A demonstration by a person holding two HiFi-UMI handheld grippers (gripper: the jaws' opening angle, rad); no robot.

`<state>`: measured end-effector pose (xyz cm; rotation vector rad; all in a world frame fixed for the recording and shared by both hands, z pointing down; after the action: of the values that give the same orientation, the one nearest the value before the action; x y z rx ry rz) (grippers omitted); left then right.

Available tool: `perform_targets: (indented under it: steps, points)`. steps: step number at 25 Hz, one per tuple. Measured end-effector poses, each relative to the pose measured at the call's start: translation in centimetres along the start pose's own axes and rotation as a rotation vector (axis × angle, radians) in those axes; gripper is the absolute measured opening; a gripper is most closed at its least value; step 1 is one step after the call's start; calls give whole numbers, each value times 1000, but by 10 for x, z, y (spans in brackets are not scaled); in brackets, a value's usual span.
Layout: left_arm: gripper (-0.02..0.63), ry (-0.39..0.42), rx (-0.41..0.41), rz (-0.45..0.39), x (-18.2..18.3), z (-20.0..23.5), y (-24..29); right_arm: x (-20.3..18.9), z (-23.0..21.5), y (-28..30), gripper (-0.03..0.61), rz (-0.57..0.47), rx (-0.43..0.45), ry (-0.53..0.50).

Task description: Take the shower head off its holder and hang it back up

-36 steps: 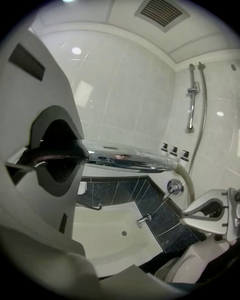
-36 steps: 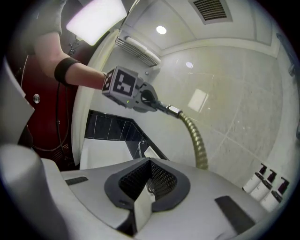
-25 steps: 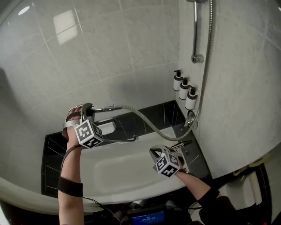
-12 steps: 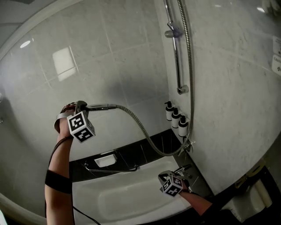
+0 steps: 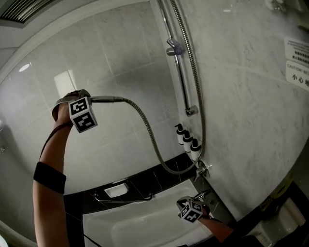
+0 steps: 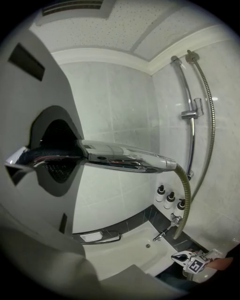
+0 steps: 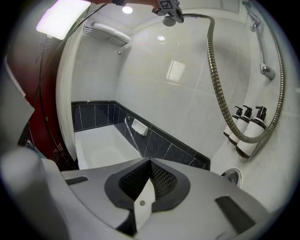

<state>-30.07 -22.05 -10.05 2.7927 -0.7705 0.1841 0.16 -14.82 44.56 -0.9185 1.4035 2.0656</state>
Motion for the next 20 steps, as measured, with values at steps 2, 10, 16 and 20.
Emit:
perform_targets:
  steps: [2,10,16,20]
  points:
    - [48,16,5,3,11,24,1,-3,-6,1,20,-3,-2,11]
    - [48,97,66,20,51,108,0,-10,-26,-4,20,-2,3,40]
    - [48,123,126,16,86,164,-14,-17,-45,-3,21,5,-17,69]
    - [49,157,154,17,109,188,-22,-12,-70,-13,20,-31,-34,140]
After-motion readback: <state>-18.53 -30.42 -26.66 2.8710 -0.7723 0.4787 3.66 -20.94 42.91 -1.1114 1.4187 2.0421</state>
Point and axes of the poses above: the fingertips, and each gripper's own axes: y forward along the fingers, z to its left, x out of its top, the point moved 9 cm from there along -y, backward along the fingers, and after that the axes turned 1 degree about z, right-handed, at the moved point
